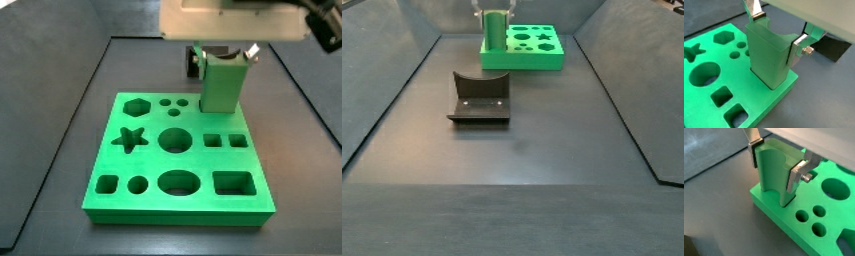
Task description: Insert the arch object.
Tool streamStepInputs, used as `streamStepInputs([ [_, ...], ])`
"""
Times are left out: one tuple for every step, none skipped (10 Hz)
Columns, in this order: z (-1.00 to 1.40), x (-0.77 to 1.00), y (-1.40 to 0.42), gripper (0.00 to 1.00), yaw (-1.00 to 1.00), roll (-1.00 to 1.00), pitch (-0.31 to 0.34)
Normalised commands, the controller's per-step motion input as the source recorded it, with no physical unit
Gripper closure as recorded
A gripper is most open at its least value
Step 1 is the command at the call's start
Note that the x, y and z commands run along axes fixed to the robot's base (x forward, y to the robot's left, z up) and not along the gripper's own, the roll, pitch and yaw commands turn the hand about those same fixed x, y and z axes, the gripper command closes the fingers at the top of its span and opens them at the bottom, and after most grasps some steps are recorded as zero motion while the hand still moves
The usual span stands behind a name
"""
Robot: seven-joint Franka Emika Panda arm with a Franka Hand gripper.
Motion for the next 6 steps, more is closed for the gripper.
streamStepInputs([
  [-0.89, 0.00, 0.00, 1.00, 0.00, 0.19, -0.074],
  [-1.00, -0.02, 0.00, 1.00, 0.00, 0.12, -0.084],
  [-1.00, 0.00, 0.00, 1.00, 0.00, 0.10, -0.106],
  [-0.37, 0.00, 0.03, 1.00, 0.00, -0.16, -0.117],
  [0.00, 0.00, 0.07, 1.00, 0.00, -0.08, 0.000],
  [0.00, 0.00, 0.00, 1.00, 0.00, 0.00, 0.000],
])
